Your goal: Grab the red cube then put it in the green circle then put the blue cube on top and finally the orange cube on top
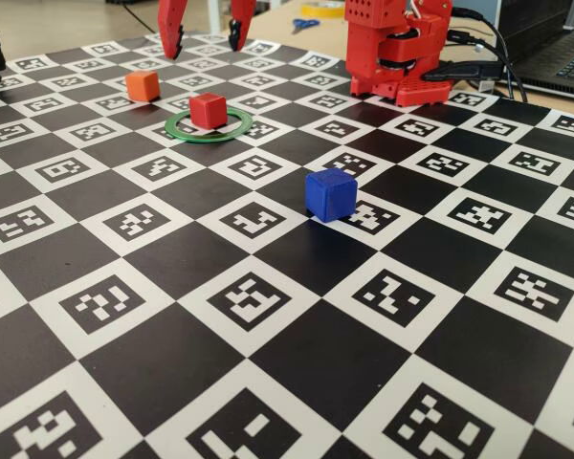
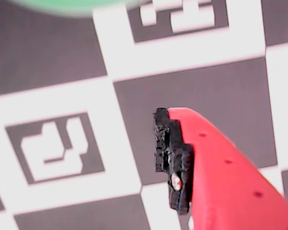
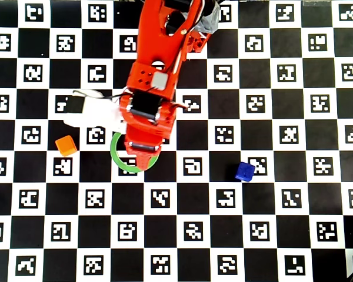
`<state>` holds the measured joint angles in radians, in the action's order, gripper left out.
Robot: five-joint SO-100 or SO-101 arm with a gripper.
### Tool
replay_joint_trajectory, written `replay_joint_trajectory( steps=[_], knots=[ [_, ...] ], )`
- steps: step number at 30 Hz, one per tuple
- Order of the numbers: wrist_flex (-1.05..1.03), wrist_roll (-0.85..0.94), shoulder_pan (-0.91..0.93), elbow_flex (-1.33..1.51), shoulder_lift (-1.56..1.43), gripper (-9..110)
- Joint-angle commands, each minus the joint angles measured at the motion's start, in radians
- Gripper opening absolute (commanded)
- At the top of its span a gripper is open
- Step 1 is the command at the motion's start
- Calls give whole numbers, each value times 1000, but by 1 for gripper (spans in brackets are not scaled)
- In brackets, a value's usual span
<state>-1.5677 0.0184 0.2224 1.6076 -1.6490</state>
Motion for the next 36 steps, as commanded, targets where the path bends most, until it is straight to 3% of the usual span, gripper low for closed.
replay_joint_trajectory(
  steps=[1,21,36],
  knots=[
    [-71,-104,-83,-123,-91,36],
    [-46,-534,-577,-278,-38,34],
    [48,-799,-693,-523,364,34]
  ],
)
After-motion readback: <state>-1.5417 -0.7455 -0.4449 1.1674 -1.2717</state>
